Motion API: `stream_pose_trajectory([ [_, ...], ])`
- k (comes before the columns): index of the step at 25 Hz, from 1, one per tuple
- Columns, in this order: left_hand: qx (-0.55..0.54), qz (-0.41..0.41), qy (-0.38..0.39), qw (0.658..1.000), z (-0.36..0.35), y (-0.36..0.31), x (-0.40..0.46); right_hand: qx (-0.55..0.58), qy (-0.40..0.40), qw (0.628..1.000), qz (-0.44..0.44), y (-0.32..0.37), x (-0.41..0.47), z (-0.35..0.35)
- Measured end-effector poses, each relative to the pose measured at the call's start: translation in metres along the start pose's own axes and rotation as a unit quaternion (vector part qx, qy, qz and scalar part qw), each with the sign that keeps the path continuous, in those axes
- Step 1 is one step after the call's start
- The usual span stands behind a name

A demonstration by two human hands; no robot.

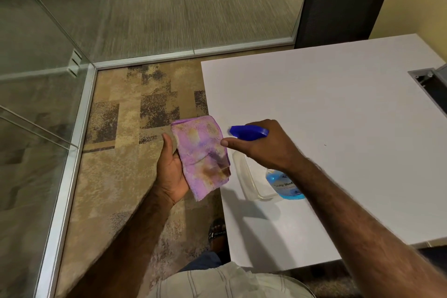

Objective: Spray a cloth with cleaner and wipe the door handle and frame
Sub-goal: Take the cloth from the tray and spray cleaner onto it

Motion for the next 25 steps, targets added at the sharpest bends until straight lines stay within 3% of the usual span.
stream_pose_trajectory([
  [4, -0.011, 0.006, -0.001, 1.0, 0.0, -0.001, -0.001, -0.005, -0.002, 1.0, 0.01, -0.004, 0.001, -0.002],
  [8, -0.013, -0.009, -0.021, 1.0, 0.004, -0.006, -0.001, 0.006, 0.074, 0.995, 0.068, -0.005, -0.007, 0.009],
  [11, -0.026, -0.032, -0.044, 0.998, 0.002, -0.011, -0.001, 0.027, 0.082, 0.994, 0.071, -0.012, -0.012, 0.011],
  [15, -0.047, -0.048, -0.063, 0.996, 0.001, -0.016, -0.001, -0.068, 0.068, 0.985, 0.146, -0.018, -0.016, 0.004],
  [18, -0.052, -0.049, -0.06, 0.996, 0.001, -0.017, -0.001, -0.068, 0.073, 0.98, 0.17, -0.026, -0.013, 0.003],
  [25, -0.062, -0.036, -0.053, 0.996, 0.004, -0.014, 0.005, 0.09, 0.071, 0.992, 0.046, -0.053, 0.017, 0.028],
])
Point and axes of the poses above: each hand's wrist, its own x-axis towards the middle knuckle, its own z-axis out of the back of the hand, y = z × x, the point moved 3 cm from there along x, towards the middle knuckle, and after that the axes turned 14 degrees about -y, right-handed, at the moved point
